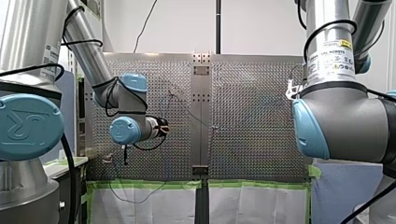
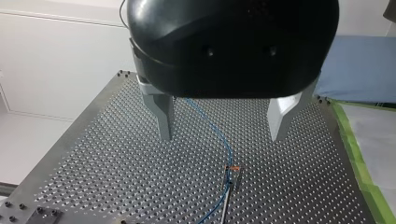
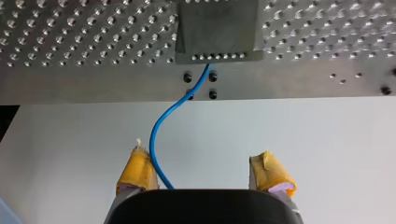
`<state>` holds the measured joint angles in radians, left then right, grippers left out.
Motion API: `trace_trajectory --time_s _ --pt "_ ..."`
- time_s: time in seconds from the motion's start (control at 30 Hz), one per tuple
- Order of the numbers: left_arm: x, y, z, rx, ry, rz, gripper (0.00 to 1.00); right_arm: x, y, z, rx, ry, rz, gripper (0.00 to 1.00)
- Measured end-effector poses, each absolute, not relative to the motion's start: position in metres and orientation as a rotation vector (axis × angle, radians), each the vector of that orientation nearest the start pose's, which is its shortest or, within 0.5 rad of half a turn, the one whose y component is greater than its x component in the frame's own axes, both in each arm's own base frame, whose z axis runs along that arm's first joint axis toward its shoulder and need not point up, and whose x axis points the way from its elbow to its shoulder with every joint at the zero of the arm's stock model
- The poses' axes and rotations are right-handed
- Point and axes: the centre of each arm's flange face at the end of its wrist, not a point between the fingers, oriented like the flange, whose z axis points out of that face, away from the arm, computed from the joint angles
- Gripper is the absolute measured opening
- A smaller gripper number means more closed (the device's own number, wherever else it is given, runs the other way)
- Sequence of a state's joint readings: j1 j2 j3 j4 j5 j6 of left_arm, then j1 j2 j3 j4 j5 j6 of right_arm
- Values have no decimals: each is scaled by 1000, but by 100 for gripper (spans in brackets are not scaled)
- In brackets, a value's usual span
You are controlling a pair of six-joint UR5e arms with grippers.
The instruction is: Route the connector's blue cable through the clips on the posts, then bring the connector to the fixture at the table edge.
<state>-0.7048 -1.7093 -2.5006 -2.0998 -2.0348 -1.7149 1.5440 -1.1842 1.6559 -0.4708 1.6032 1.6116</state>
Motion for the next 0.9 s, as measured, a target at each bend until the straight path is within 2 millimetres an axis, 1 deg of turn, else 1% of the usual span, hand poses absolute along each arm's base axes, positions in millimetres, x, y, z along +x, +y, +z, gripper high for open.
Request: trace_trajectory --time_s 0.13,0.23,0.5,0.67,0.9 --pt "197 -284 138 86 1597 -291 100 125 -600 281 1120 -1253 1199 98" --pt "197 -284 138 85 1595 -293 100 137 -589 279 1112 -1248 1201 98" --pt "199 -285 140 71 1583 -295 100 174 -554 253 1143 -1274 1176 98" --pt "201 -284 142 34 1566 -297 100 194 -543 248 1143 -1263 1172 98" --pt "209 -284 148 -40 1542 -287 100 220 -534 250 1134 -1221 1167 98"
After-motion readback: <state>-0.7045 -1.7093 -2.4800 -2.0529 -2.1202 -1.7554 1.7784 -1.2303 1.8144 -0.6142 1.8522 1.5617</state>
